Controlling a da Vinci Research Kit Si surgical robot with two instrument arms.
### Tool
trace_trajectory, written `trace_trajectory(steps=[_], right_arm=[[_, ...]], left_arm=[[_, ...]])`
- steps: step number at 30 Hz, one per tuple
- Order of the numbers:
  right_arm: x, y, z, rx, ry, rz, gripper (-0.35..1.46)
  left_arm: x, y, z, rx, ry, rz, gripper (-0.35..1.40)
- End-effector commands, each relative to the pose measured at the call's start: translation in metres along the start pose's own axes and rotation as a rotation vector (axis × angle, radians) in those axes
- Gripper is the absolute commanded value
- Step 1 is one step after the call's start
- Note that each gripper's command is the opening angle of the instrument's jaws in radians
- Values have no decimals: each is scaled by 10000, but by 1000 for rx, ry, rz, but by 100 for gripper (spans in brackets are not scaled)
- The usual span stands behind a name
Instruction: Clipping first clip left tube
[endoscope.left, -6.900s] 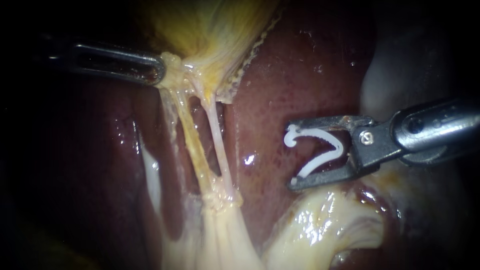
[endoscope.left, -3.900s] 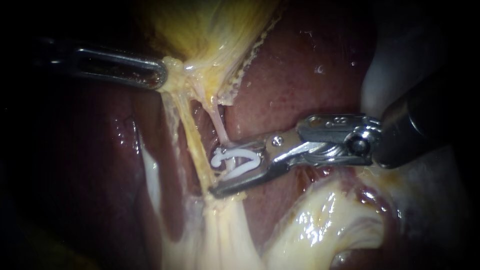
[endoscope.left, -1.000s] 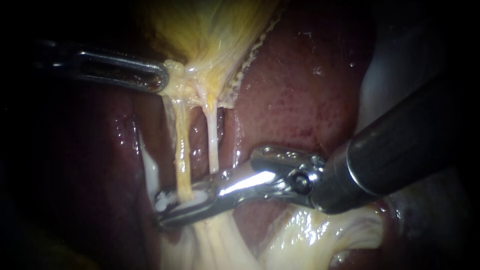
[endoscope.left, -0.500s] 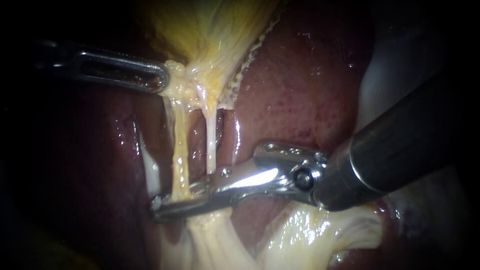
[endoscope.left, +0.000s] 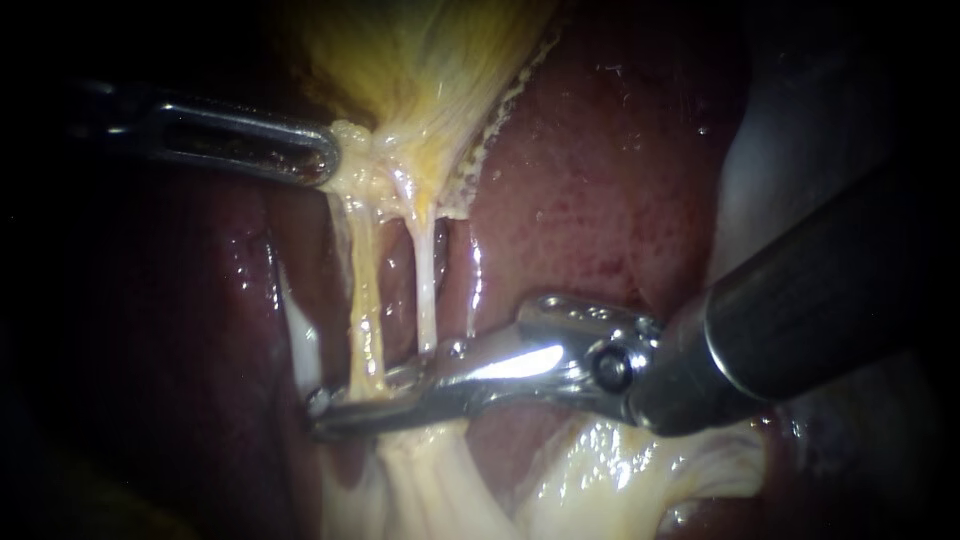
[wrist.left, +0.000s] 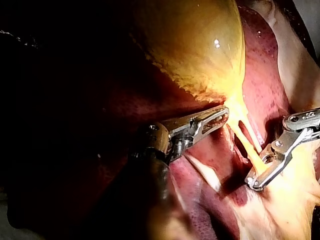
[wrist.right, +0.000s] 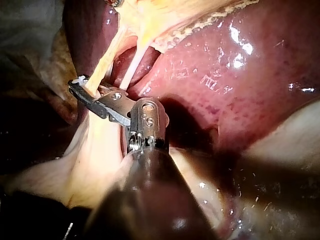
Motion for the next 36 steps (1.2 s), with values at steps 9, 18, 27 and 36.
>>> trace_trajectory(steps=[9, 18, 27, 36], right_arm=[[-1, 1, -1, 16, 18, 1, -35], [-1, 1, -1, 8, 9, 0, -35], [-2, 1, -2, 8, 9, 0, -35], [-1, 3, -3, 7, 10, 1, -35]], left_arm=[[0, 0, 2, -1, 0, -6, -35], [-1, 0, 3, -2, -1, -7, -35], [-1, -1, 5, 0, 0, -7, -35], [-1, -3, 4, 15, 5, -24, -35]])
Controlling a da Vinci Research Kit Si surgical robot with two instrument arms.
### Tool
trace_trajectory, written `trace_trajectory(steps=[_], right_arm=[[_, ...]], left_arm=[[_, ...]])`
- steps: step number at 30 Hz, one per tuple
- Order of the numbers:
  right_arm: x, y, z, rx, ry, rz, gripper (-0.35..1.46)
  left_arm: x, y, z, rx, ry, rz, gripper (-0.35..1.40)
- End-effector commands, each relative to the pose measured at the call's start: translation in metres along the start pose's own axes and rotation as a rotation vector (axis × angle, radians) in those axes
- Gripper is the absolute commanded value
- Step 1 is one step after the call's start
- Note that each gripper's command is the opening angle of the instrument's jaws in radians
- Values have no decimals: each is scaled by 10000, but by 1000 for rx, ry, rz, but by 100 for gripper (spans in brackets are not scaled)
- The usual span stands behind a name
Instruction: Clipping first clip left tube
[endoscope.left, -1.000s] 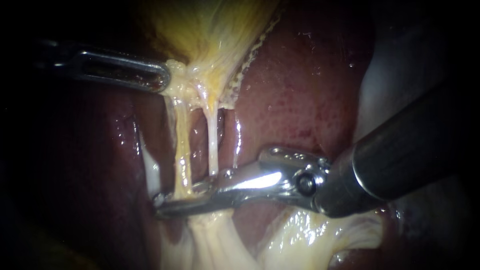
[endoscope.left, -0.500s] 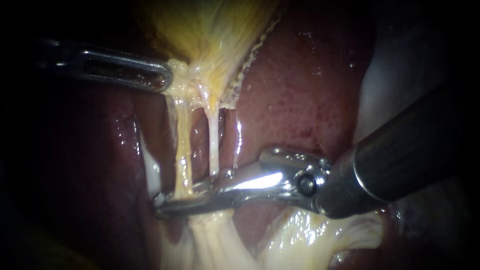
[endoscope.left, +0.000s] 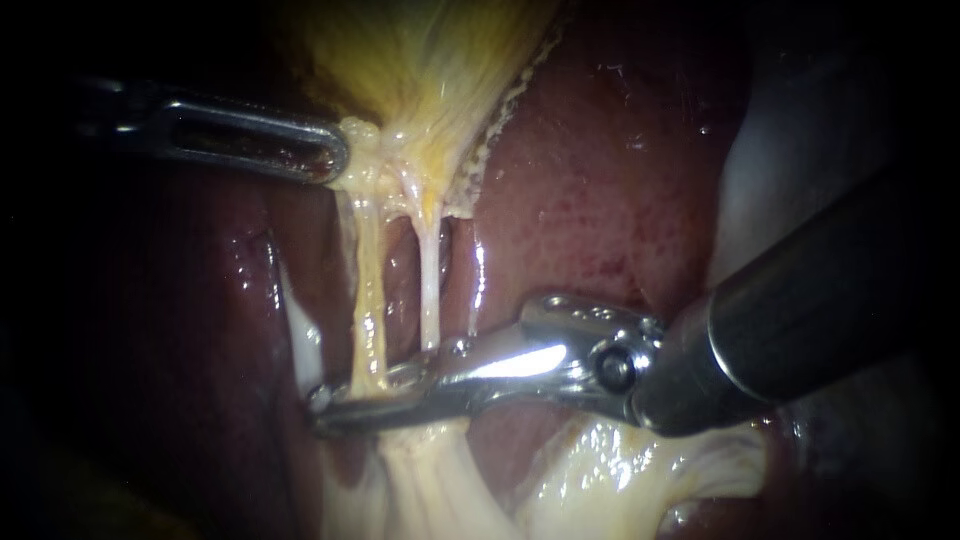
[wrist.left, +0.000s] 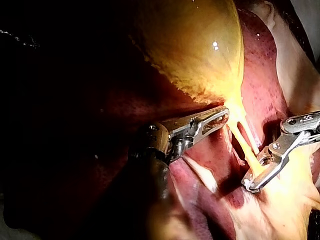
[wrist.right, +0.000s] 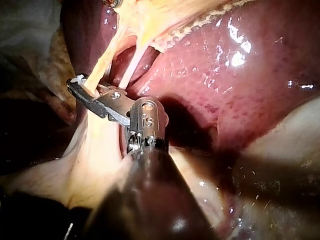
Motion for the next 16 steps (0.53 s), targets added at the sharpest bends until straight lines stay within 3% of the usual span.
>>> trace_trajectory(steps=[1, 16], right_arm=[[0, 1, 0, 0, 1, 0, -35], [-1, 4, -1, -1, 1, 0, -35]], left_arm=[[-1, 0, 0, 2, 0, 0, -35], [0, 0, 0, 8, 3, 0, -35]])
